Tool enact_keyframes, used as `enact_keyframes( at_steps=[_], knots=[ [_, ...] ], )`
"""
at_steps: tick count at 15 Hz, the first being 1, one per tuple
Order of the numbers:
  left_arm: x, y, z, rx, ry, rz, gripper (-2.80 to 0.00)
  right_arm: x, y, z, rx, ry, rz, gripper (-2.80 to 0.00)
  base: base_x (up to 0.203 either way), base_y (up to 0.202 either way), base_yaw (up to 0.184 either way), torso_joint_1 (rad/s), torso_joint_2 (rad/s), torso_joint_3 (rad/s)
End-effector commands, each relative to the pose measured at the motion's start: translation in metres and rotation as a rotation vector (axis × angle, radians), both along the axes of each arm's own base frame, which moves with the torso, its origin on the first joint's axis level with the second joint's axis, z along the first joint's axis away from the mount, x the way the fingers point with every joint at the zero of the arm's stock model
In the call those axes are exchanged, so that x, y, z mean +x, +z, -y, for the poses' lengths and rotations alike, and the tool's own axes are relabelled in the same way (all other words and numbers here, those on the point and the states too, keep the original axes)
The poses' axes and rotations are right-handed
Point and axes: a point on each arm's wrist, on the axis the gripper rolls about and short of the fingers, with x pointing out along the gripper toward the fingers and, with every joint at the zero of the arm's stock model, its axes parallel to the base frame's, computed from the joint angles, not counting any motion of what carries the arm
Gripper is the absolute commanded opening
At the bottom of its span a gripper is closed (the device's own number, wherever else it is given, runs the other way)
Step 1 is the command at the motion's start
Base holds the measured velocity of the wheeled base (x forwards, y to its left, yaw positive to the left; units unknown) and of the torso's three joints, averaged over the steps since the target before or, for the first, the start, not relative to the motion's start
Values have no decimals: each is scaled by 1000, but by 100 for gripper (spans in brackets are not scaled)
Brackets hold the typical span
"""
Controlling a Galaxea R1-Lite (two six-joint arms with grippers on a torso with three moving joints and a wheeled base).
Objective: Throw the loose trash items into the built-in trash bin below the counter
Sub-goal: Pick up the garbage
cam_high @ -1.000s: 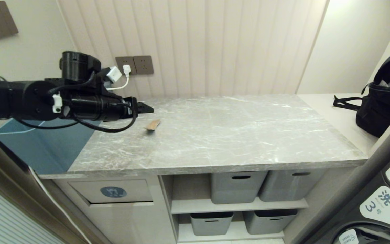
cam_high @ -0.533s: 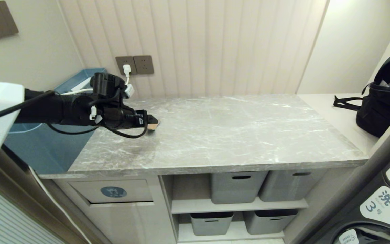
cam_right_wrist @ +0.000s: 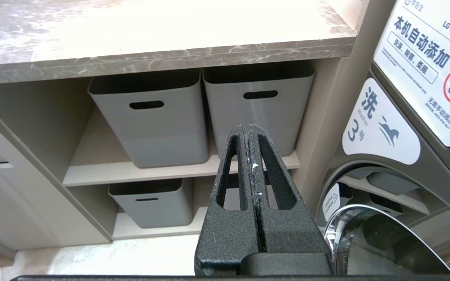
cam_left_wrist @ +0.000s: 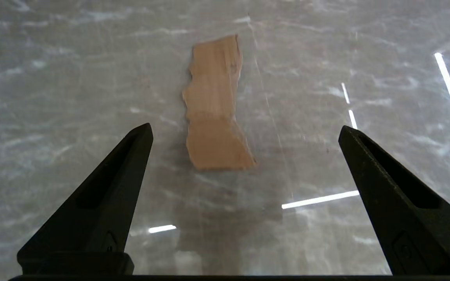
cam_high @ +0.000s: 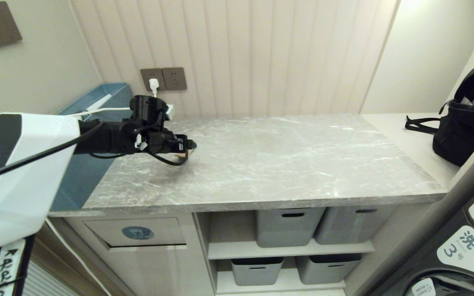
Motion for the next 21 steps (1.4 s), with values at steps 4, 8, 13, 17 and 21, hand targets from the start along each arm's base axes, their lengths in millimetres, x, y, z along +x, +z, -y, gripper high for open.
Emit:
enact_keyframes(
  at_steps=[4,8,13,17,21],
  knots=[
    [19,-32,-3,5,21,0,0,0,0,0,0,0,0,-280,0,0,0,0,0,0],
    [25,-45,-4,2,27,-10,0,0,0,0,0,0,-2,-280,0,0,0,0,0,0],
    [26,-48,-4,1,28,-11,0,0,0,0,0,0,-1,-280,0,0,0,0,0,0],
    [27,-47,-4,1,30,-1,-280,0,0,0,0,0,0,-280,0,0,0,0,0,0],
    [28,-49,-4,-2,29,2,-280,0,0,0,0,1,-1,-280,0,0,0,0,0,0]
  ],
)
